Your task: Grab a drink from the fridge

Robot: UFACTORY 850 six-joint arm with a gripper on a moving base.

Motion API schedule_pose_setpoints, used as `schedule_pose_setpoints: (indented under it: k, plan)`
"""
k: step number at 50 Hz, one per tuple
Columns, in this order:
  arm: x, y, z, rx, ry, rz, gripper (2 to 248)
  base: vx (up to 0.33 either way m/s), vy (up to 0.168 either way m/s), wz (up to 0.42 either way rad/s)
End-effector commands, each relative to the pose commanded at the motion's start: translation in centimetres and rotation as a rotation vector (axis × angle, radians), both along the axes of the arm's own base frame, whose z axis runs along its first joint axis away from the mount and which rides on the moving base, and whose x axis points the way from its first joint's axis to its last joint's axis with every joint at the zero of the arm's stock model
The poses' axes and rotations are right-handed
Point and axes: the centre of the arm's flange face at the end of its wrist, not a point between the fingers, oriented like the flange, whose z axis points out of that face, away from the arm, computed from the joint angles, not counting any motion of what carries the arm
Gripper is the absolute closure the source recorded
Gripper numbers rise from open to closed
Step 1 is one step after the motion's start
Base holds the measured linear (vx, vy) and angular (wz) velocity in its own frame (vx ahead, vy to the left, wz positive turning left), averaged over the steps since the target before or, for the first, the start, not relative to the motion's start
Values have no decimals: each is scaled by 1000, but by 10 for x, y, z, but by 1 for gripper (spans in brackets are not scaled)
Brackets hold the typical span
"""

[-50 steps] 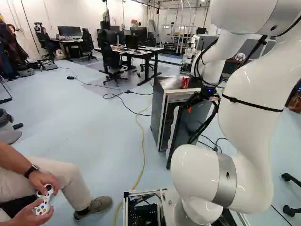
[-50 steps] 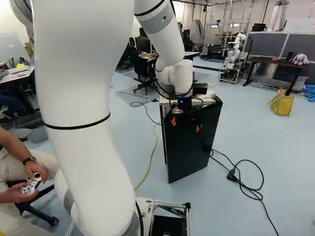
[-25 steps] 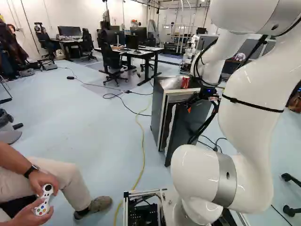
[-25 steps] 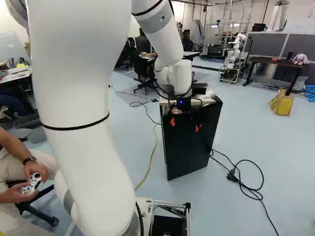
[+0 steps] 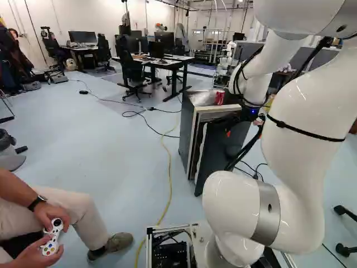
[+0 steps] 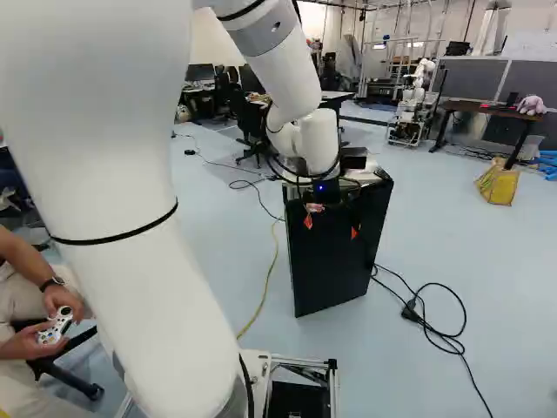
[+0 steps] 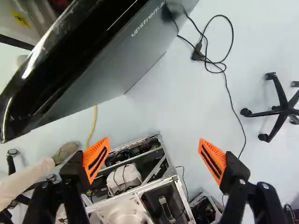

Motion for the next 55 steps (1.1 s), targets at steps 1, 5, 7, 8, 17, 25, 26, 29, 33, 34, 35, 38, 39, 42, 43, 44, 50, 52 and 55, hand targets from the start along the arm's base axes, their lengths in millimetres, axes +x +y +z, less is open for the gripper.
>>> schedule_pose_setpoints:
  k: [1,5,7,8,17,25,26,29,33,34,35,38,39,42,43,44,50,52,55]
  plan:
    - [-1,1,0,-4,-2,5,3,0,0,0]
    - [-5,3,0,-21,-10,27,3,0,0,0]
    - [-6,5,0,-30,-14,40,3,0,0,0]
    - [-6,5,0,-34,-16,46,3,0,0,0]
    - [-5,11,1,-73,-36,108,3,0,0,0]
    - [0,12,2,-106,-52,160,3,0,0,0]
    - [1,12,2,-110,-54,166,3,0,0,0]
    - [2,12,3,-122,-58,183,3,0,0,0]
    - [4,11,2,-135,-61,204,3,0,0,0]
    - [5,11,2,-137,-61,208,3,0,0,0]
    - [6,10,1,-139,-60,213,3,0,0,0]
    - [8,9,-2,-144,-56,225,3,0,0,0]
    - [8,9,-3,-145,-55,229,3,0,0,0]
    - [10,8,-6,-148,-49,240,3,0,0,0]
    - [11,7,-7,-149,-48,244,3,0,0,0]
    - [11,7,-9,-149,-46,248,3,0,0,0]
    - [15,5,-16,-153,-34,269,3,0,0,0]
    - [17,4,-19,-154,-30,276,3,0,0,0]
    - [18,3,-23,-156,-25,287,3,0,0,0]
